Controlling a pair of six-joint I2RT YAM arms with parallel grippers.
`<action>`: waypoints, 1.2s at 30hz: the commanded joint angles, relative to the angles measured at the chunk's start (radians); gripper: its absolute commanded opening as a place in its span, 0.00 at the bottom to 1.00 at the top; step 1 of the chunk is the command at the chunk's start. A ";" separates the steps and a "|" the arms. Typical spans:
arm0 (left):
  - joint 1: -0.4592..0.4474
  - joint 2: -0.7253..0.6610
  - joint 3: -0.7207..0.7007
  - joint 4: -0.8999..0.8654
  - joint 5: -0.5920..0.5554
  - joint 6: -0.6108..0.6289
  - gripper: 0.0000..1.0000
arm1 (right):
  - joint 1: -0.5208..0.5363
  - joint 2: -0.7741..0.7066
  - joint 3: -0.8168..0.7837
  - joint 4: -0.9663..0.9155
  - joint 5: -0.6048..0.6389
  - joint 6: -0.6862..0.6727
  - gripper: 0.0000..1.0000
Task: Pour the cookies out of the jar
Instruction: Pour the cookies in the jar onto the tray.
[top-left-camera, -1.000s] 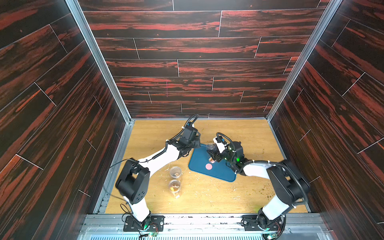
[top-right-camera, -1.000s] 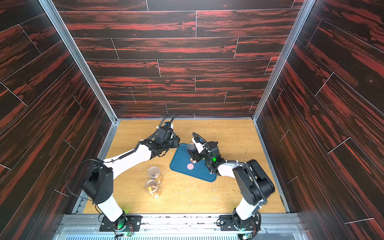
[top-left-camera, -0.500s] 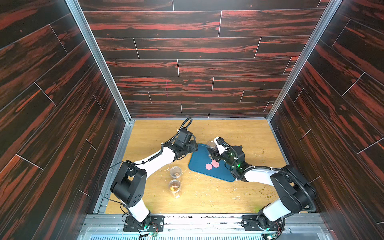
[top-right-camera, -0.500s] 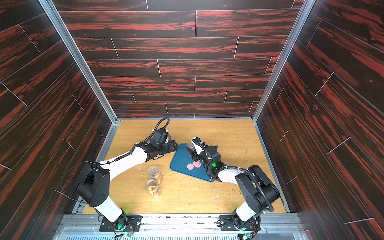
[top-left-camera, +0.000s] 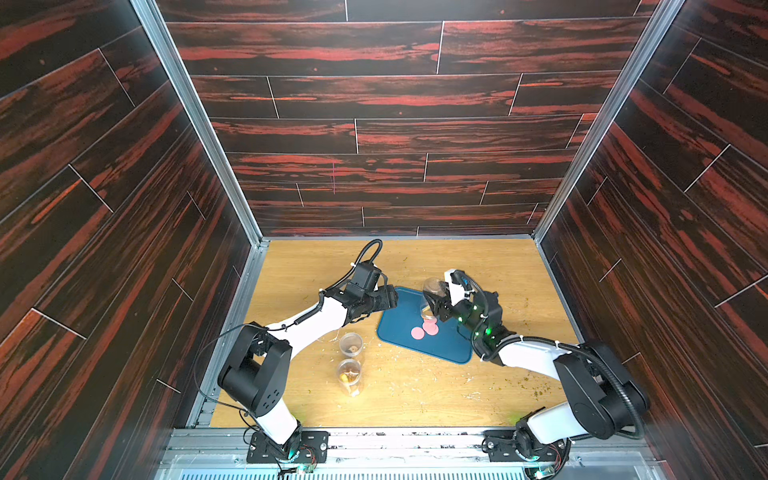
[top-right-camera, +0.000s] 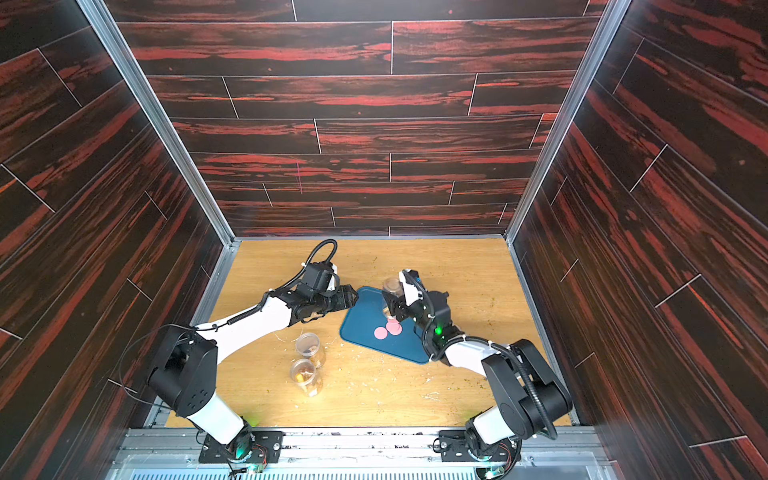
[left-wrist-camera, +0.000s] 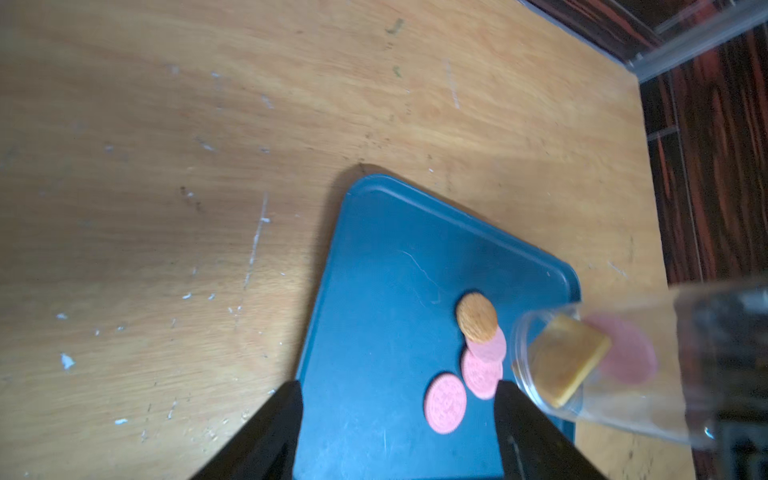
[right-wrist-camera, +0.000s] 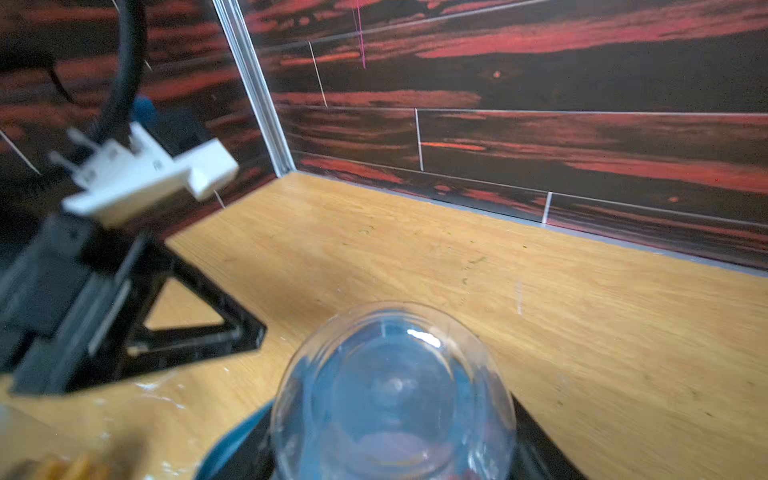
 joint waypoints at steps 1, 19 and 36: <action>0.006 -0.084 -0.022 -0.033 0.018 0.145 0.79 | -0.018 -0.050 0.050 -0.030 -0.150 0.074 0.50; 0.007 -0.070 0.021 -0.106 0.056 0.161 0.79 | -0.172 -0.072 0.005 -0.053 -0.209 0.166 0.50; 0.007 -0.045 0.068 -0.147 0.041 0.156 0.80 | -0.449 0.151 -0.044 0.447 -0.556 1.363 0.49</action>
